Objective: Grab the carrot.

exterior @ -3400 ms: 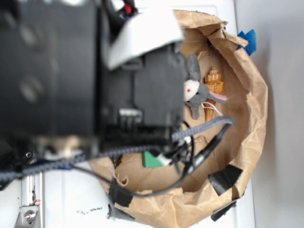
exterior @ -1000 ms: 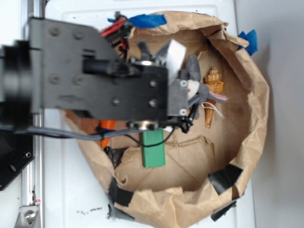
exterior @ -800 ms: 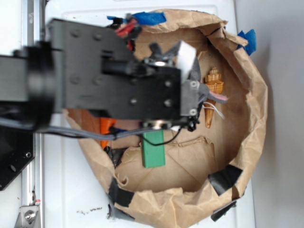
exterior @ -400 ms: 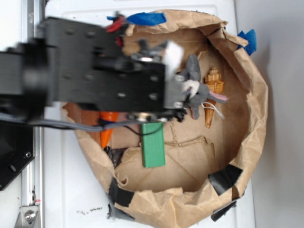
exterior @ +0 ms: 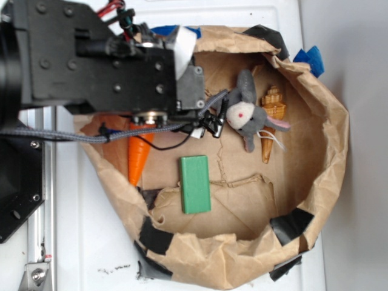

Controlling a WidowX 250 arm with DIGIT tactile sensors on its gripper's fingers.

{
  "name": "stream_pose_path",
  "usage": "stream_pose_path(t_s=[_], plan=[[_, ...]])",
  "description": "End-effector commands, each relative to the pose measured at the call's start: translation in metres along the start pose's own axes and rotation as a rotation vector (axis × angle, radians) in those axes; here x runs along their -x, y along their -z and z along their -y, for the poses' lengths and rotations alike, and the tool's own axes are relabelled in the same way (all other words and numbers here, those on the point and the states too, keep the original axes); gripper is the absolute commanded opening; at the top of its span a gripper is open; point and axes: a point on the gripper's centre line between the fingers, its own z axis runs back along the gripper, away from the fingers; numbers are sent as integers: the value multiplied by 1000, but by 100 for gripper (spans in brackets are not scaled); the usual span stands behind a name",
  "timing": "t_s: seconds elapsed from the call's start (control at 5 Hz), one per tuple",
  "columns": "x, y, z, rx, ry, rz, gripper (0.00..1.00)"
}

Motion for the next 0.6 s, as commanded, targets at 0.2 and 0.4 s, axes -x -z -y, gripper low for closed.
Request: stream_pose_path(t_s=[0.2,0.4], plan=[[-6,9,-13,32,-16,19,100],[-1,16,-14,80,19,2,100]])
